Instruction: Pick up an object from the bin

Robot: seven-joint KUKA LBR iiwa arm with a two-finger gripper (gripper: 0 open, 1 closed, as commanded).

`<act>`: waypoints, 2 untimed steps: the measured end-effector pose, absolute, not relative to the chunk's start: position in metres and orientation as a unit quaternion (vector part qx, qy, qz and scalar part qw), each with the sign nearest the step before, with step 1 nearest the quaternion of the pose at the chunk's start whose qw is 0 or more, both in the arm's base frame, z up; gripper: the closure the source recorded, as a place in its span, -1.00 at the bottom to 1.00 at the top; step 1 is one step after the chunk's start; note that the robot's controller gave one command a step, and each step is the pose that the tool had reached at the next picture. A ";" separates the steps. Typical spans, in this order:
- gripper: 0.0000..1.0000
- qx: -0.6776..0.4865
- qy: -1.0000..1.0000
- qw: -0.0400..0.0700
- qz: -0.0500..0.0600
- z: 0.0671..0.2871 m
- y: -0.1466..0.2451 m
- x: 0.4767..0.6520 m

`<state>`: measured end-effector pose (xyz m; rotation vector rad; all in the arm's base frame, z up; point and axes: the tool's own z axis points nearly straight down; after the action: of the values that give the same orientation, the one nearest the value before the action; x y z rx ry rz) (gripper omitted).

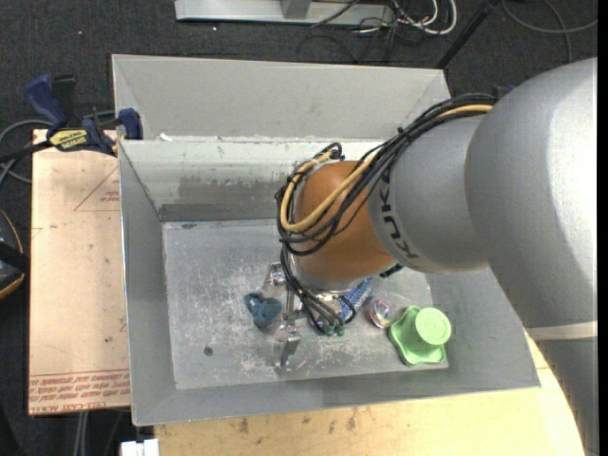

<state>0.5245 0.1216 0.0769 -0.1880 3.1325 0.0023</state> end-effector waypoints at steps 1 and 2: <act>1.00 -0.060 0.998 0.002 0.001 0.078 0.122 0.525; 1.00 -0.059 0.998 0.002 0.001 0.090 0.123 0.526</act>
Offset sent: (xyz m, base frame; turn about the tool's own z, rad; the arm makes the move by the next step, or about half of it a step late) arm 0.0000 0.0000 0.0000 0.0000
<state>0.5258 0.1225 0.0901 -0.1857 3.1329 0.0029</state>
